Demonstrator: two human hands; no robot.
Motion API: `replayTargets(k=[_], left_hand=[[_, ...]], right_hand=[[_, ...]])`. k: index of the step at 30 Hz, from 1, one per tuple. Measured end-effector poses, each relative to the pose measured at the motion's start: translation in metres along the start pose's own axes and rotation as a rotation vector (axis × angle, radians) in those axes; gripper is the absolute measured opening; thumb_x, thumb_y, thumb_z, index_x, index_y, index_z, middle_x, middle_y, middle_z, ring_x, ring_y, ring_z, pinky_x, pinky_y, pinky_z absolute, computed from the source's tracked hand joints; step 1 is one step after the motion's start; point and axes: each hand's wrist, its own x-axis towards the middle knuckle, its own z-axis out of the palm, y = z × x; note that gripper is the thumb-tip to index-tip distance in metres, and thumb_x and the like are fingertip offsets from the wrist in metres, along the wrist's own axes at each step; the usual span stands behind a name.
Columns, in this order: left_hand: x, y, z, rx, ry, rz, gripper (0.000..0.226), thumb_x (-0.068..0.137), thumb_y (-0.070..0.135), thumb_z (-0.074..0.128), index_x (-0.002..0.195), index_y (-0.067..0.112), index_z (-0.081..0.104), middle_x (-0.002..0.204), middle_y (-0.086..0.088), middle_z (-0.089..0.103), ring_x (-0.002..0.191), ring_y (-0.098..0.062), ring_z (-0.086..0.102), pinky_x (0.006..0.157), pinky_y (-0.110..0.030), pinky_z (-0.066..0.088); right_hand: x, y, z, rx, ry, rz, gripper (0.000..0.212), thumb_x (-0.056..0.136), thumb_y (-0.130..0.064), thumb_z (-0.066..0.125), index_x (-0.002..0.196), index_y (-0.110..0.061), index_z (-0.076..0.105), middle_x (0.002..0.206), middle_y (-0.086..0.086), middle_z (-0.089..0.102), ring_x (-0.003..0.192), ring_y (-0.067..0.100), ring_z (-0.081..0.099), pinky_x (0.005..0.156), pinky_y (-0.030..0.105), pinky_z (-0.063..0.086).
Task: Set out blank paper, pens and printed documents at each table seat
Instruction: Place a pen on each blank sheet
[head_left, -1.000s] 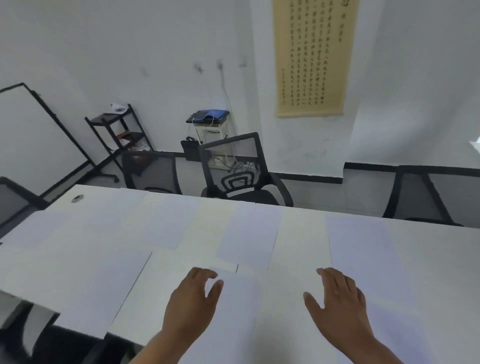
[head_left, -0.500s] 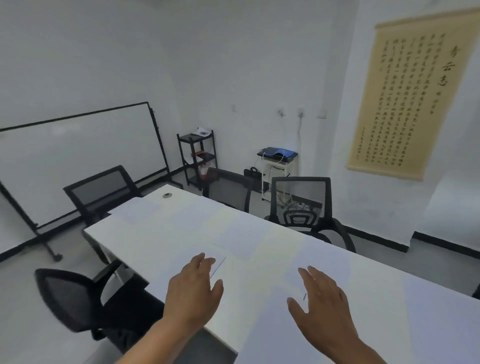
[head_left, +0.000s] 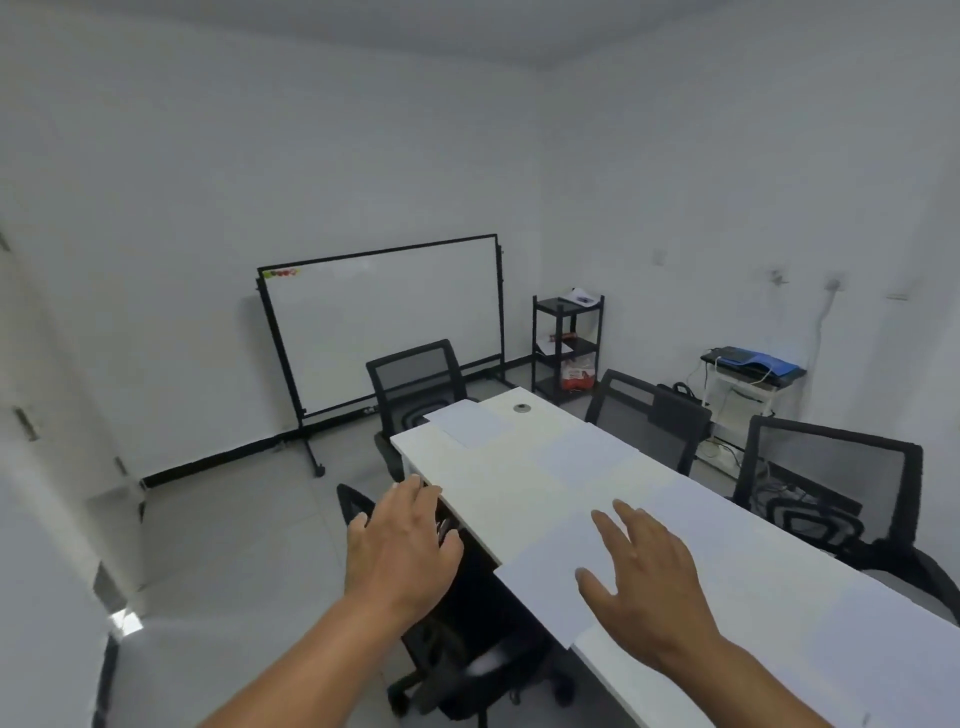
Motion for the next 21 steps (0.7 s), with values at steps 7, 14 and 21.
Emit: replayTargets(k=[7,14,21], left_hand=[[0.044,-0.062,-0.02,0.07,0.042,-0.109,0.058,0.105,0.054,0.05,0.159,0.033,0.042,0.177,0.003,0.029,0.164,-0.021,0.026,0.129,-0.054,0.03],[0.108,-0.1,-0.026,0.128,0.041,-0.227,0.063,0.107,0.052,0.047,0.165,0.03,0.035,0.178,-0.003,0.026,0.164,-0.023,0.026,0.13,-0.055,0.029],[0.155,-0.152,-0.025,0.196,0.021,-0.344,0.066,0.107,0.053,0.045,0.167,0.029,0.031,0.179,-0.004,0.024,0.164,-0.025,0.026,0.129,-0.055,0.029]], right_hand=[[0.09,-0.091,0.018,-0.005,0.005,-0.228,0.08,0.101,-0.072,0.033,0.171,-0.038,0.012,0.182,-0.005,0.002,0.168,0.023,0.004,0.134,0.044,0.005],[0.183,-0.158,0.057,0.054,-0.043,-0.411,0.078,0.102,-0.07,0.04,0.169,-0.036,0.022,0.18,-0.004,0.014,0.166,0.022,0.013,0.134,0.042,0.012],[0.269,-0.208,0.087,0.06,-0.106,-0.531,0.081,0.099,-0.074,0.034,0.17,-0.037,0.021,0.18,-0.003,0.014,0.166,0.023,0.013,0.134,0.044,0.014]])
